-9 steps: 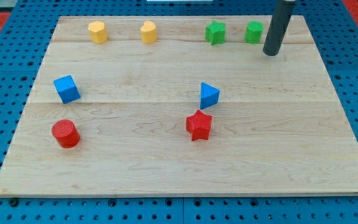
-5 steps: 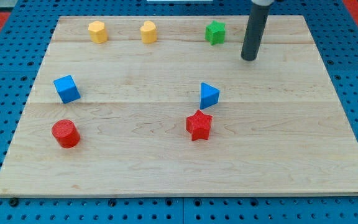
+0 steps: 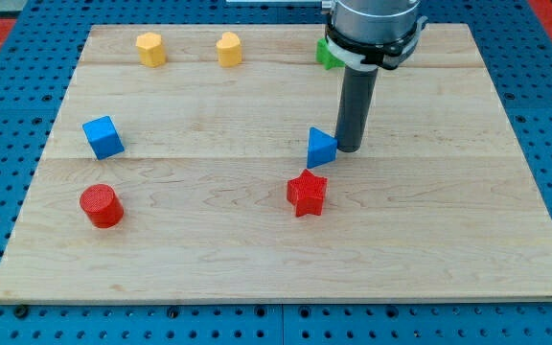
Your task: Move the red circle to the bottom right of the red star
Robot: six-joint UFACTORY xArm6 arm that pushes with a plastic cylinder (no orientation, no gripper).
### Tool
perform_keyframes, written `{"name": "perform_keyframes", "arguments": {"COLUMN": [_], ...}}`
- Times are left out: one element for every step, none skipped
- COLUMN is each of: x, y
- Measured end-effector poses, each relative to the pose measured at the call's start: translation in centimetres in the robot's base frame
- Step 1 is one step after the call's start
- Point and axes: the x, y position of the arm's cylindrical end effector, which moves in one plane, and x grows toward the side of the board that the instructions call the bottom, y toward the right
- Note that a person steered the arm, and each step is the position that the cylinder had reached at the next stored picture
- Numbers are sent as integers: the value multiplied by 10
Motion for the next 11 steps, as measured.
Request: {"name": "perform_keyframes", "arguments": {"x": [0, -38, -57, -53, 3, 38, 53, 132, 113, 122, 76], "y": [-5, -28, -87, -171, -199, -270, -344, -285, -282, -352, -356]}}
